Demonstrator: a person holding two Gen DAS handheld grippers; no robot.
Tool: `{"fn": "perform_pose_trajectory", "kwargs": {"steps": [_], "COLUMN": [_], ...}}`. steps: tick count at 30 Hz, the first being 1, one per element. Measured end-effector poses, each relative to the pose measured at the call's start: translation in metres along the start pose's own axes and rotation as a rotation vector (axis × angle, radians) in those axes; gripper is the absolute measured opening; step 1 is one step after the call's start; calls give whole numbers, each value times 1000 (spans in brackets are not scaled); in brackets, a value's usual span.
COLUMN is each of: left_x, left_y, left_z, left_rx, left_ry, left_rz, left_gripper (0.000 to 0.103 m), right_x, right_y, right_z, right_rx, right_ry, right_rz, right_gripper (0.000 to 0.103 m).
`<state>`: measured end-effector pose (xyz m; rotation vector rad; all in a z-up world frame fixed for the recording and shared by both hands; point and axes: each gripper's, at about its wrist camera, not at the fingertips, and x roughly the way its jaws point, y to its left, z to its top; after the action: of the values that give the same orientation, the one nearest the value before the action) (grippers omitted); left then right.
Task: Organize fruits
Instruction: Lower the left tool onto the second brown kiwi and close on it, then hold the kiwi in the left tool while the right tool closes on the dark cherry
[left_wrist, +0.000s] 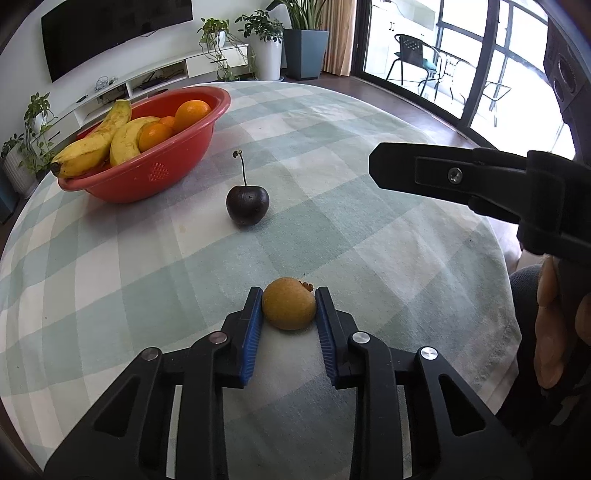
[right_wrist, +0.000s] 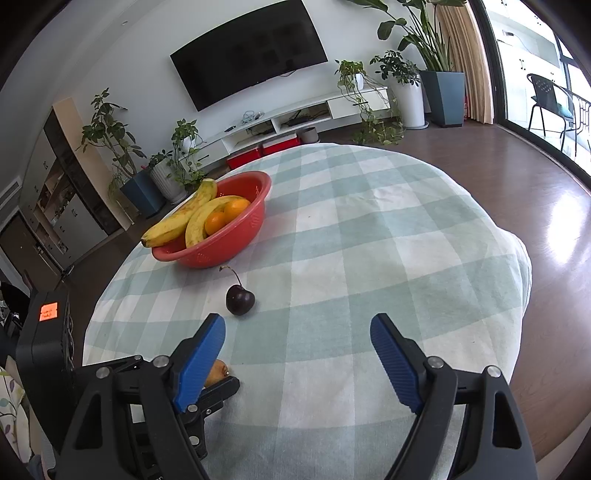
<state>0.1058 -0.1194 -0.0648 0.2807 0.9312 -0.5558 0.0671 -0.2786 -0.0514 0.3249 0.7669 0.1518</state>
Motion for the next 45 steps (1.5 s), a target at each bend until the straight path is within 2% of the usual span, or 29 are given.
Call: {"fn": "perform_pose_trajectory", "kwargs": {"steps": [8,13,15,21,26,32,40,44,45], "left_x": [-11,-31,-38,-52,-58,-60,-59,-58,-58], "left_y": [11,28,38,80,106,116,116,116,116], "left_z": [-8,-20,-26,-39,-50,-56,-58,-57,-57], "left_rx": [-14,-48,-69,-165,-223,-247,-256,-257,-257], "left_ry": [-17,-43,-52,-81,-104,-123,-126,-125,-125], "left_rz": [-13,-9,0,24,17,9,-5,-5,-4], "left_gripper": [26,26,27,26,26,26,26,26,26], "right_x": [0,9,17,51,69,91,107,106,106], "right_y": [2,15,21,38,59,75,79,81,81], "right_z": [-1,-2,-2,2,12,24,16,13,13], "right_rx": [-13,-68,-85,-142,-219,-265,-293,-304,-300], "right_ry": [3,41,72,154,162,190,250,238,237], "right_rz": [-5,-11,10,1,-16,-40,-75,-89,-86], "right_gripper": [82,79,77,72,72,66,50,45,41]}}
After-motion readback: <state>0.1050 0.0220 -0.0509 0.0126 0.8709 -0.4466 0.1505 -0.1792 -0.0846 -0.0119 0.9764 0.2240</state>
